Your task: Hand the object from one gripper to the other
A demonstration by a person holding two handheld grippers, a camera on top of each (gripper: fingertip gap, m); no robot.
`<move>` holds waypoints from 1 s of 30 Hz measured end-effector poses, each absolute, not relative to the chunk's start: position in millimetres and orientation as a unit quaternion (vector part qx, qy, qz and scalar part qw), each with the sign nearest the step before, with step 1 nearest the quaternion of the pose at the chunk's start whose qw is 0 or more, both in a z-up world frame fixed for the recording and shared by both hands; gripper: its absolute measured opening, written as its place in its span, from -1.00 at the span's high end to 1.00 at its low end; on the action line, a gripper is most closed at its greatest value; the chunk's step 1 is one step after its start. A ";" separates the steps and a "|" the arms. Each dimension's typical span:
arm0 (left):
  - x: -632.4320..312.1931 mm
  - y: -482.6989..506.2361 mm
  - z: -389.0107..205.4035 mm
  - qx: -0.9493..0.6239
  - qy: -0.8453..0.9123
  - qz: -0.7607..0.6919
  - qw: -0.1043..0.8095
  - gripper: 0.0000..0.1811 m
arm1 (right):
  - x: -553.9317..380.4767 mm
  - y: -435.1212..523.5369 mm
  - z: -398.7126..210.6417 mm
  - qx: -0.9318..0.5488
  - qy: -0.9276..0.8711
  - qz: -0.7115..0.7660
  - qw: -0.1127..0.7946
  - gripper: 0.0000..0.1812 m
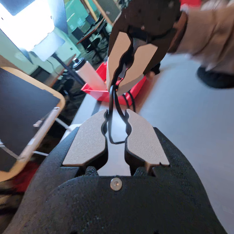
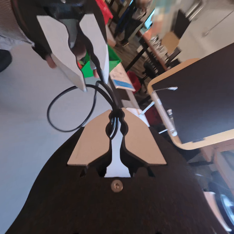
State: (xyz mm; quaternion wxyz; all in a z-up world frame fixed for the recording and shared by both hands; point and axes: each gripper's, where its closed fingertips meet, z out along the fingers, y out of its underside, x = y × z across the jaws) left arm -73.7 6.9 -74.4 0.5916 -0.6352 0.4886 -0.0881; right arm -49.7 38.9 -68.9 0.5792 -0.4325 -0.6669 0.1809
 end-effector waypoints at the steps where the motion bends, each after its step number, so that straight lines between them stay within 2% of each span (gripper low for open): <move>1: -74.3 2.3 -68.9 -0.641 0.472 -0.151 0.586 0.68 | -46.4 40.0 -57.3 -0.402 -0.656 0.172 0.615 0.91; 3: -80.2 -3.6 -54.5 -0.633 0.436 -0.254 0.588 0.66 | -39.4 39.1 -33.7 -0.347 -0.628 0.160 0.678 0.91; 7: -102.7 -8.1 -36.7 -0.603 0.369 -0.420 0.568 0.63 | -32.2 20.2 -15.2 -0.285 -0.620 0.188 0.706 0.91; 12: -118.6 -14.7 -42.0 -0.547 0.344 -0.559 0.519 0.61 | -32.4 -37.1 -9.1 -0.235 -0.634 0.391 0.625 0.91; 15: -100.7 -19.6 -64.5 -0.544 0.354 -0.610 0.455 0.63 | -31.9 -66.9 -2.4 -0.207 -0.615 0.509 0.566 0.91; 18: -63.4 -47.2 -76.4 -0.504 0.383 -0.687 0.357 0.54 | -37.3 -82.0 -6.0 -0.196 -0.610 0.555 0.531 0.90; 21: -29.8 -78.2 -74.7 -0.457 0.413 -0.729 0.298 0.38 | -43.9 -87.0 -14.1 -0.199 -0.616 0.563 0.514 0.91; 22: -20.8 -84.3 -74.0 -0.452 0.424 -0.727 0.296 0.42 | -45.9 -86.7 -17.9 -0.202 -0.623 0.554 0.514 0.91; 23: -11.8 -83.5 -78.0 -0.467 0.438 -0.703 0.309 0.64 | -46.5 -85.7 -19.6 -0.204 -0.627 0.548 0.515 0.90; 24: -5.1 -77.9 -84.4 -0.494 0.453 -0.664 0.330 0.95 | -46.2 -84.2 -20.8 -0.206 -0.631 0.542 0.515 0.91; 30: -30.7 -30.4 -86.7 -0.607 0.444 -0.487 0.444 0.96 | -42.0 -41.4 -24.4 -0.273 -0.643 0.443 0.562 0.90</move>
